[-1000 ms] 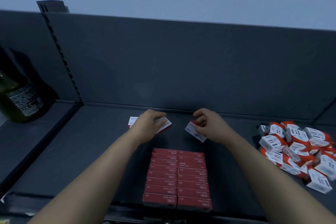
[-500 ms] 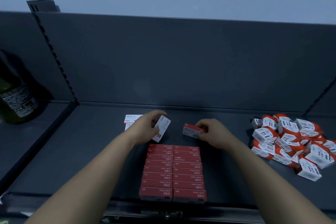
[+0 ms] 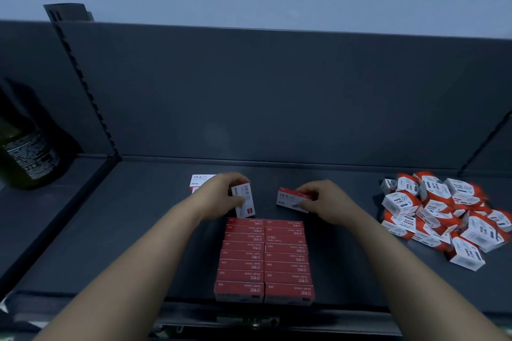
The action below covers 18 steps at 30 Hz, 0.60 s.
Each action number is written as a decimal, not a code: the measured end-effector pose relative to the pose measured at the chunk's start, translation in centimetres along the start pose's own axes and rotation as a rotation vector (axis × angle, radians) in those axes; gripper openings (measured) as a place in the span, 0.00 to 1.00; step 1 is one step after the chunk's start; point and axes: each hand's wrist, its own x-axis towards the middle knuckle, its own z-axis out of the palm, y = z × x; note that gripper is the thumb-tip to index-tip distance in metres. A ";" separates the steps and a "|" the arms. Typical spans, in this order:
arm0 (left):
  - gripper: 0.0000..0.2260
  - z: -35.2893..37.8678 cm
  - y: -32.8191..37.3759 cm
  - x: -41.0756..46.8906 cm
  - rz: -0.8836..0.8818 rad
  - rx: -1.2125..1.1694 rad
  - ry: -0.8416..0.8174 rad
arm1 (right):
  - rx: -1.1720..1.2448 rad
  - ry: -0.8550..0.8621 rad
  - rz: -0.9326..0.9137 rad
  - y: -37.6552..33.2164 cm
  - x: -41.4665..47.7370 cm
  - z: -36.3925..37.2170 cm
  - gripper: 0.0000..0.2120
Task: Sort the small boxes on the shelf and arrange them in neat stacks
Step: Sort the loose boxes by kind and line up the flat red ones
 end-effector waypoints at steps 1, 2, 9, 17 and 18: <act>0.14 0.0 0.0 0.0 0.005 -0.024 0.038 | 0.000 0.009 0.002 -0.1 -0.1 -0.1 0.10; 0.12 0.1 -0.1 0.0 0.007 -0.051 0.071 | 0.003 0.019 0.002 -0.2 -0.1 -0.1 0.10; 0.10 0.0 0.7 0.3 0.067 0.011 0.070 | -0.010 -0.028 -0.014 -0.5 -0.2 0.2 0.12; 0.09 1.2 -1.6 -1.6 0.032 -0.181 -0.004 | 0.192 -0.229 -0.024 -0.7 -1.2 0.1 0.11; 0.08 1.4 -1.7 -1.8 0.033 -0.209 -0.007 | 0.219 -0.243 -0.021 -0.8 -1.3 0.3 0.11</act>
